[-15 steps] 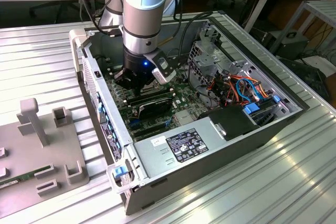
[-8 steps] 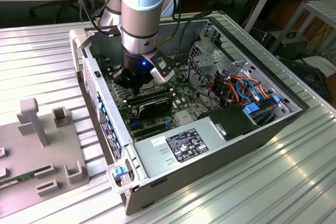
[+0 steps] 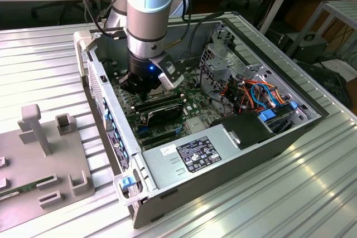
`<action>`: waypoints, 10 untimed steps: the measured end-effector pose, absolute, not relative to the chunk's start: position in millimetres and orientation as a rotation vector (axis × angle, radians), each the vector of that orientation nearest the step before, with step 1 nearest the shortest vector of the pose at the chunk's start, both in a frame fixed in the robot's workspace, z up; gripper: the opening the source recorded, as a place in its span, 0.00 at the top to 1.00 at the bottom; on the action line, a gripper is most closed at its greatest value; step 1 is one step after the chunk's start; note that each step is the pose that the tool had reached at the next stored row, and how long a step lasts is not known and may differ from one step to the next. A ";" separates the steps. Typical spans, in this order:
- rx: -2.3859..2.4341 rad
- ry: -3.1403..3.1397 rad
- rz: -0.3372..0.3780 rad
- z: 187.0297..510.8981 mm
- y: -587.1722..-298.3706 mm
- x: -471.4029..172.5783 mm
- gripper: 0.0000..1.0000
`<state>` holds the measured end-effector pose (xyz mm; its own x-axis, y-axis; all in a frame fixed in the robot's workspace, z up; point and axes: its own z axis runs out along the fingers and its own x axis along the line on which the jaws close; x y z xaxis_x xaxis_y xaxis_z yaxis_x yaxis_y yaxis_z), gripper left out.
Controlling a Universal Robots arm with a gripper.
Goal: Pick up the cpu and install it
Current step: 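Install the second cpu locking lever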
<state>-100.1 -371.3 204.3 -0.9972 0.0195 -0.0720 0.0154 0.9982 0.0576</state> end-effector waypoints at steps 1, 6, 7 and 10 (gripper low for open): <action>0.027 3.068 0.088 204.2 -371.3 -100.1 0.89; 0.027 3.066 0.090 204.1 -371.3 -101.4 0.89; 0.027 3.066 0.090 204.0 -371.3 -101.6 0.89; 0.027 3.064 0.091 203.9 -371.3 -102.1 0.89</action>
